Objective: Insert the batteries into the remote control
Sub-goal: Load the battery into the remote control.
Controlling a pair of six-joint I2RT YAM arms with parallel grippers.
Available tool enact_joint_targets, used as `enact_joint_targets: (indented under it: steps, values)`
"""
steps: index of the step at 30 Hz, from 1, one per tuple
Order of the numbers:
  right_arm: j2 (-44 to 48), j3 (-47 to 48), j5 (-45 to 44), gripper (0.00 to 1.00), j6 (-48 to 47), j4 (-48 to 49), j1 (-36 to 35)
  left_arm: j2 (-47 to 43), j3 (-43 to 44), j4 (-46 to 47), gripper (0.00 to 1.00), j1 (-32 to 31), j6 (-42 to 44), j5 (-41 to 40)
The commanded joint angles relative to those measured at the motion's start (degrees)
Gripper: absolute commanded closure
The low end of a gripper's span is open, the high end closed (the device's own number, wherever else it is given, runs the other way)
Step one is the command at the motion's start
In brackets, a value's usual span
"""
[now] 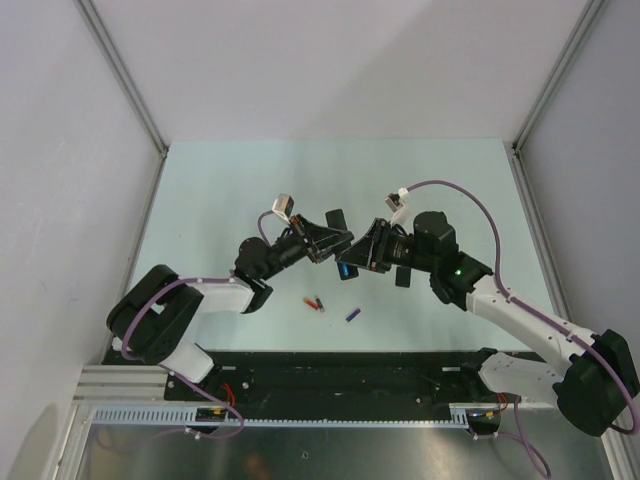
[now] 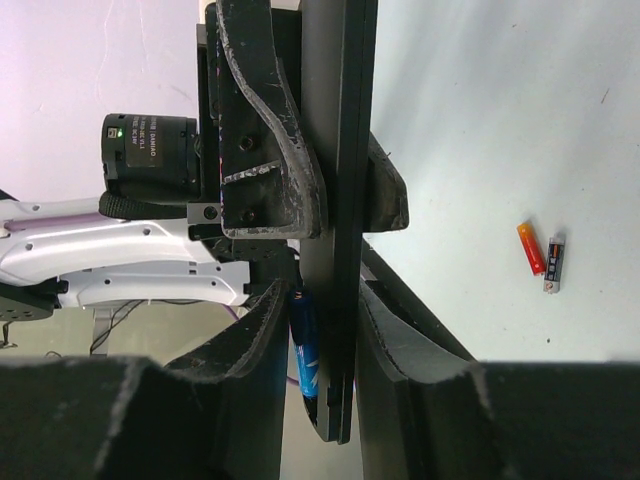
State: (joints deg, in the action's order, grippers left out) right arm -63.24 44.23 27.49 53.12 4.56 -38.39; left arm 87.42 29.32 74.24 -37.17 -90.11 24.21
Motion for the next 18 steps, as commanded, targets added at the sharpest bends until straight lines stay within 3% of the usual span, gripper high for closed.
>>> enact_joint_targets:
  steps: [1,14,15,18]
  values:
    - [-1.5,-0.2,0.7,1.0,-0.5,-0.3,-1.9,-2.4,2.8,7.8,1.0,-0.9,-1.7,-0.1]
    - [-1.6,0.1,-0.3,1.0,-1.4,-2.0,-2.8,-1.9,2.8,8.1,1.0,-1.2,-1.5,0.0]
    - [-1.4,0.2,-0.2,0.8,-1.4,-2.3,-2.7,-1.9,2.7,8.1,1.0,-1.2,-1.5,0.0]
    - [-0.2,0.9,-0.5,0.51,-1.3,-2.8,-2.1,-1.8,2.1,8.1,1.0,-1.2,-1.0,-0.1]
